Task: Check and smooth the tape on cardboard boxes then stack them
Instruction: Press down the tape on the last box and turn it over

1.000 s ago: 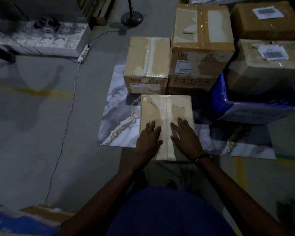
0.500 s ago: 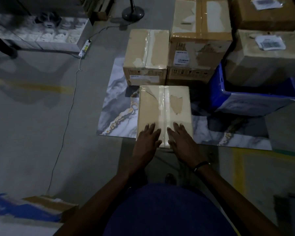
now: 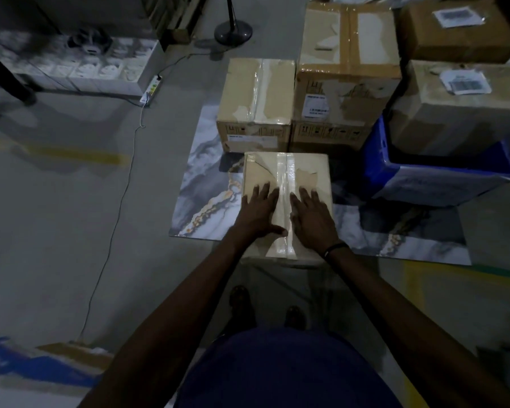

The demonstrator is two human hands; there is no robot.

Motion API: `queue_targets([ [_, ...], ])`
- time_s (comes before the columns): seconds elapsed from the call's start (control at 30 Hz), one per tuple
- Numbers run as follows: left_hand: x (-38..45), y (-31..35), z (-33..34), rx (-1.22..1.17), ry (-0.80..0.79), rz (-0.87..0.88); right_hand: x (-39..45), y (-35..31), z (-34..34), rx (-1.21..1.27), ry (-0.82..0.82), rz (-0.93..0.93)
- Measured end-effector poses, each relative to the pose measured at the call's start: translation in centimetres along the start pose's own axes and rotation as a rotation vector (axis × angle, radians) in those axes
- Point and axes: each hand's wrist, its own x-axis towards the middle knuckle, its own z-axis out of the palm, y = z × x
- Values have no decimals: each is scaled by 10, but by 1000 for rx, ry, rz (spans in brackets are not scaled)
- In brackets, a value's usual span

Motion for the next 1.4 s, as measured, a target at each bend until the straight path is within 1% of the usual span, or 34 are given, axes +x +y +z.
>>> queue_targets([
  [0.13, 21, -2, -17, 110, -72, 40, 36, 3, -10, -79, -51, -38],
  [0.23, 25, 1, -16, 149, -77, 43, 43, 3, -12, -110, -74, -51],
  [0.3, 22, 1, -13, 129, -80, 46, 38, 3, -13, -116, -73, -52],
  [0.4, 7, 5, -6, 37, -92, 34, 22, 4, -14, -89, -93, -39],
  [0.57, -8, 1, 17, -11, -30, 38, 3, 3, -7, -103, -92, -10],
  [0.67, -12, 3, 14, -34, -15, 56, 0, -1, -10, -85, -89, 6],
  [0.8, -44, 3, 11, -79, 24, 80, -24, 1, -14, -39, -86, 0],
  [0.93, -75, -9, 32, -162, 150, 129, -48, 7, -4, -21, -48, 17],
  [1.07, -83, -10, 42, -78, 224, 123, -57, 9, -5, 75, -12, 58],
  [1.17, -98, -12, 46, -41, 261, 90, -73, 14, -5, 71, 6, 150],
  [1.23, -109, -16, 50, -55, 266, 104, -84, 18, -3, 133, -21, 186],
  [1.33, -112, -22, 59, -107, 269, 165, -91, 21, 3, 302, -39, 175],
  [1.4, -110, -22, 61, -143, 292, 155, -91, 20, 4, 307, -46, 167],
])
